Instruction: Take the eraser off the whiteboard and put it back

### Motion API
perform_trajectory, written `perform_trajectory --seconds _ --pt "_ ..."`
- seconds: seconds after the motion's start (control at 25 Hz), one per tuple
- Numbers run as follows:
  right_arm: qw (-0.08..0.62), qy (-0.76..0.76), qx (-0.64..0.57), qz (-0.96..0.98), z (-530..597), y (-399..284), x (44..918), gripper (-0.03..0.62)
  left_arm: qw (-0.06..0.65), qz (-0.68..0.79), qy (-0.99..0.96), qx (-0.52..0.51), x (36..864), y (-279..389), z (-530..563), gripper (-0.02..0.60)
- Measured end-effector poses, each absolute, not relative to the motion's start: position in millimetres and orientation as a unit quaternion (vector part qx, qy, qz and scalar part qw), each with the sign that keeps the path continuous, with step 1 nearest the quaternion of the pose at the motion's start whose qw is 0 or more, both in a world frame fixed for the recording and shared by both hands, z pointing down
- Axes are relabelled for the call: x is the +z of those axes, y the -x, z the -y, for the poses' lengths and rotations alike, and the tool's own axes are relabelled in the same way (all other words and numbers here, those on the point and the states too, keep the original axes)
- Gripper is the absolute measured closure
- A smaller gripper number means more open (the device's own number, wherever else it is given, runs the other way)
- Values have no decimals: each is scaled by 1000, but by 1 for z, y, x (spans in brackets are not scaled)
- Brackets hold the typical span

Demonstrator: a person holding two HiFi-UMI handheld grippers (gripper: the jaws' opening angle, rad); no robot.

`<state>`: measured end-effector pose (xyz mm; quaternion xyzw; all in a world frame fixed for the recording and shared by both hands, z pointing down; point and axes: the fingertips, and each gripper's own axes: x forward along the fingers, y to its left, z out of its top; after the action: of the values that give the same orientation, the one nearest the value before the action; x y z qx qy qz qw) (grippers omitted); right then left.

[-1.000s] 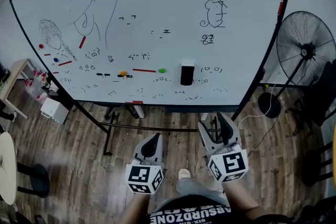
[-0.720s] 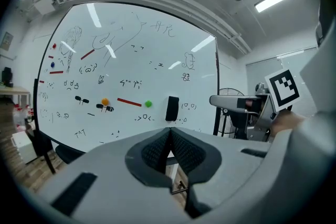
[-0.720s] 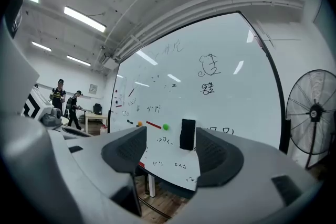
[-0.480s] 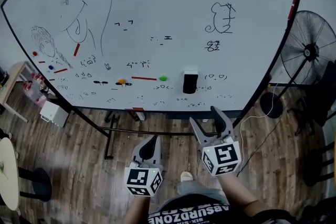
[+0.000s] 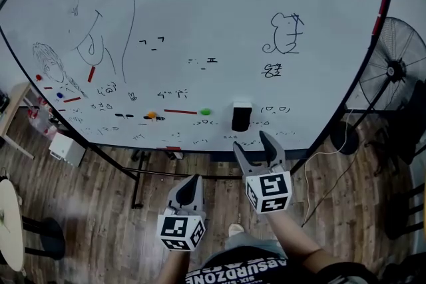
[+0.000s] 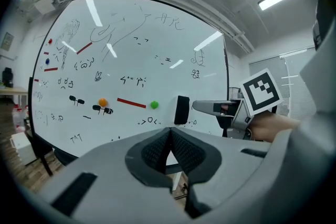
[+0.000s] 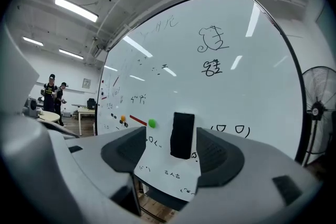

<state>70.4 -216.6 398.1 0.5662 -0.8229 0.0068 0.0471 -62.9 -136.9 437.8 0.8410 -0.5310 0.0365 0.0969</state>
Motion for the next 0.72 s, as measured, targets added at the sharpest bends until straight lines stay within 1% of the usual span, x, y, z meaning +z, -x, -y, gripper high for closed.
perform_trajectory --seconds 0.36,0.72 --pt "57 -580 18 812 260 -67 411 299 101 538 -836 43 445 64 155 575" --pt "72 -591 16 803 291 -63 425 299 105 546 -830 47 452 66 168 575"
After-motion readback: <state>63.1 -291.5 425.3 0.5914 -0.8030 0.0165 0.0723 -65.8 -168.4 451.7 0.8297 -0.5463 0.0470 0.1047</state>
